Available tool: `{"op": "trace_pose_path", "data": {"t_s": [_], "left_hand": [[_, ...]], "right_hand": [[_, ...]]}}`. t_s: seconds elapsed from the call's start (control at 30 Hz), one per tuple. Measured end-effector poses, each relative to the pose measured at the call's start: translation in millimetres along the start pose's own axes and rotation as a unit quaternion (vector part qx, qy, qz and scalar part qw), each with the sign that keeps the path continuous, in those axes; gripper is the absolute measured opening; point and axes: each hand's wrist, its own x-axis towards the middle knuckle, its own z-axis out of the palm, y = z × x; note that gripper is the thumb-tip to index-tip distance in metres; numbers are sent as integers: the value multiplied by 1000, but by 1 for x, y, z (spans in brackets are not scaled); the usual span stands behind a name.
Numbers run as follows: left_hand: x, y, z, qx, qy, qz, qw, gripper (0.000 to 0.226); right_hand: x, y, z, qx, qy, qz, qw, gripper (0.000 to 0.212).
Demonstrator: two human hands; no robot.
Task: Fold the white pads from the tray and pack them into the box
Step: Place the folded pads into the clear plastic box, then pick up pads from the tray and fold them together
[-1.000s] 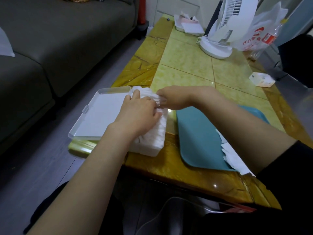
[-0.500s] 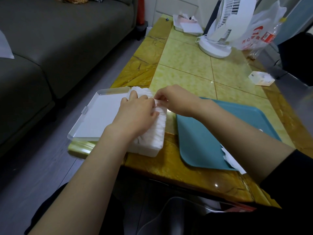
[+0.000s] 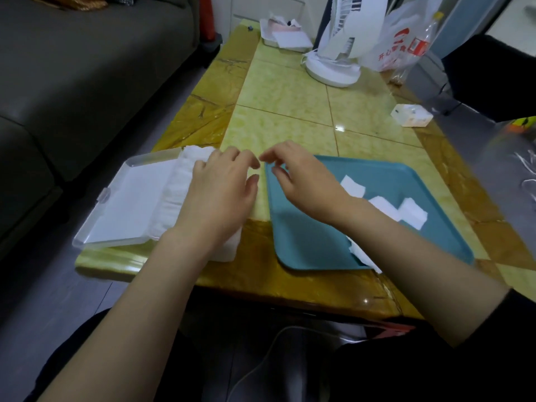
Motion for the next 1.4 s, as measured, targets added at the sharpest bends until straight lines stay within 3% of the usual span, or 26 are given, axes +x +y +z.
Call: {"op": "trace_pose_path", "data": {"t_s": [0.07,0.13,0.23,0.33,0.6,0.67,0.73,0.8,0.83,0.97,1.2,1.4], "left_hand": [[-4,16,7,-60,-8,70,996,21],[-8,28,19,-61,-40,117,990,25],[-13,42,41,5,-133,138,982,25],[-17,50,62,71,-177,153,970,29],[-14,61,84,148,-232,125,953,31],[-13,63,85,151,-227,122,954,31],[-12,64,85,153,-224,123,955,32],[-10,64,85,152,-228,120,954,32],[-10,64,86,156,-231,119,953,32],[-7,66,87,165,-238,106,951,33],[-2,71,89,161,-248,82,952,35],[0,69,87,135,-246,72,957,35]], "right_hand": [[-19,19,-8,-34,19,60,997,23],[-38,42,-14,-99,-24,156,983,27],[-70,76,-22,-207,-135,287,926,53],[-93,93,-26,-178,-180,364,896,74],[-104,91,-23,-5,-116,278,954,73],[-102,92,-19,43,-88,253,962,62],[-98,95,-18,39,-6,234,971,41],[-94,101,-23,-14,51,252,966,33],[-92,106,-25,-48,44,275,959,36],[-91,124,-29,-112,-71,361,923,48],[-82,118,-34,33,-49,405,913,68],[-79,118,-34,75,-5,410,909,47]]}}
